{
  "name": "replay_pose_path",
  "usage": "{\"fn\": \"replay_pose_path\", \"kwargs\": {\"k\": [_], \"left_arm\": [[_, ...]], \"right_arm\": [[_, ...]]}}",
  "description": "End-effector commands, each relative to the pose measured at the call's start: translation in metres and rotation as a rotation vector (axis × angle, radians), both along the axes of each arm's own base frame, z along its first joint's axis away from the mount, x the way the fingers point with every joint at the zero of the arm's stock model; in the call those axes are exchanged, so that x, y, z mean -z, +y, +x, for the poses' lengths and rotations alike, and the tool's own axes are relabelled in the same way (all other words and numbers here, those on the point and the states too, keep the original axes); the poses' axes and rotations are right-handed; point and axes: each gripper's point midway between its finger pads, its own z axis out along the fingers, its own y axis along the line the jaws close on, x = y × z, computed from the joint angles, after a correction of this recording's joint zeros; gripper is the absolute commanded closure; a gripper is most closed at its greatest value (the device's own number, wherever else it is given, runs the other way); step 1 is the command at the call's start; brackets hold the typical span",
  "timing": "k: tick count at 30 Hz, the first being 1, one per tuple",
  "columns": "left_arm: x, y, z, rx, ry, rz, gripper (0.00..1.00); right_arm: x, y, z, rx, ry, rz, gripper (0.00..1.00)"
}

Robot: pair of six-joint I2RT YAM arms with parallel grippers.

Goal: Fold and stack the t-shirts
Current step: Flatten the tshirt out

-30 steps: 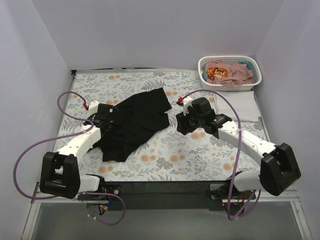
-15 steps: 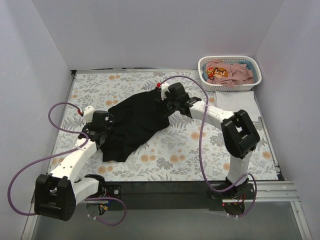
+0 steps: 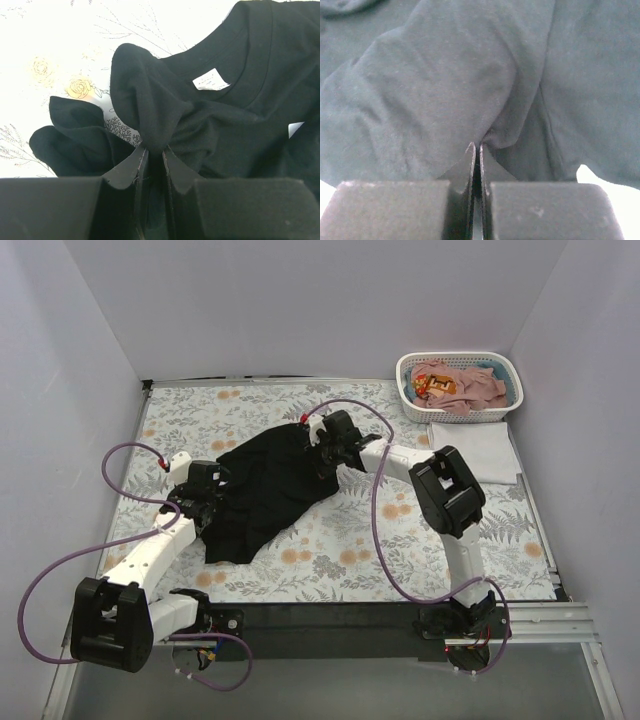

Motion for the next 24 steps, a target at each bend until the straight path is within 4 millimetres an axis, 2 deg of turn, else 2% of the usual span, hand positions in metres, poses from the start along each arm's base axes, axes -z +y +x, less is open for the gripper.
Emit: {"fn": "replay_pose_path", "kwargs": {"k": [1, 2, 3, 4, 6, 7, 8, 10, 11, 12, 13, 14, 15, 16, 18, 19, 21, 24], "left_arm": [[-0.011, 0.008, 0.007, -0.031, -0.033, 0.037, 0.92], [-0.008, 0.009, 0.006, -0.033, -0.023, 0.042, 0.92], [-0.009, 0.010, 0.006, -0.038, -0.021, 0.049, 0.92], [-0.008, 0.011, 0.005, -0.039, -0.017, 0.052, 0.92], [-0.008, 0.011, 0.005, -0.043, -0.014, 0.053, 0.92], [-0.007, 0.011, 0.006, -0.044, -0.010, 0.053, 0.92], [-0.006, 0.012, 0.006, -0.046, -0.007, 0.054, 0.92], [-0.005, 0.012, 0.006, -0.047, 0.001, 0.056, 0.92], [-0.003, 0.012, 0.006, -0.048, 0.009, 0.059, 0.92], [-0.003, 0.012, 0.006, -0.049, 0.012, 0.059, 0.92], [-0.003, 0.012, 0.006, -0.049, 0.014, 0.057, 0.92], [-0.002, 0.012, 0.006, -0.049, 0.017, 0.058, 0.92], [-0.001, 0.012, 0.006, -0.050, 0.019, 0.056, 0.92], [-0.001, 0.011, 0.006, -0.047, 0.020, 0.051, 0.92], [0.000, 0.009, 0.006, -0.043, 0.023, 0.042, 0.92], [0.001, 0.006, 0.007, -0.031, 0.027, 0.032, 0.92], [0.003, 0.004, 0.008, -0.024, 0.033, 0.022, 0.92], [0.005, 0.003, 0.007, -0.015, 0.042, 0.018, 0.92]], "right_arm": [[-0.086, -0.008, -0.009, -0.029, -0.158, 0.088, 0.99], [-0.076, -0.023, -0.021, -0.013, -0.139, 0.060, 0.99], [-0.102, -0.033, -0.027, 0.001, -0.185, 0.084, 0.99], [-0.101, -0.045, -0.034, 0.001, -0.206, 0.060, 0.99], [-0.094, -0.076, -0.061, 0.033, -0.208, 0.025, 0.99], [-0.108, -0.089, -0.070, 0.056, -0.249, 0.035, 0.99], [-0.075, -0.108, -0.092, 0.073, -0.188, -0.016, 0.99], [-0.060, -0.129, -0.114, 0.124, -0.137, -0.036, 0.99], [-0.061, -0.145, -0.123, 0.180, -0.148, -0.044, 0.99], [-0.037, -0.163, -0.140, 0.220, -0.098, -0.089, 0.99], [-0.025, -0.176, -0.153, 0.284, -0.039, -0.106, 0.99], [-0.030, -0.189, -0.157, 0.342, -0.058, -0.100, 0.99], [-0.013, -0.201, -0.171, 0.399, 0.006, -0.113, 0.97], [-0.014, -0.207, -0.181, 0.415, 0.020, -0.106, 0.82], [-0.005, -0.215, -0.193, 0.431, 0.054, -0.118, 0.70], [-0.009, -0.214, -0.196, 0.425, 0.059, -0.097, 0.63], [-0.012, -0.211, -0.198, 0.401, 0.057, -0.088, 0.57], [-0.028, -0.201, -0.185, 0.360, 0.009, -0.080, 0.55]]}}
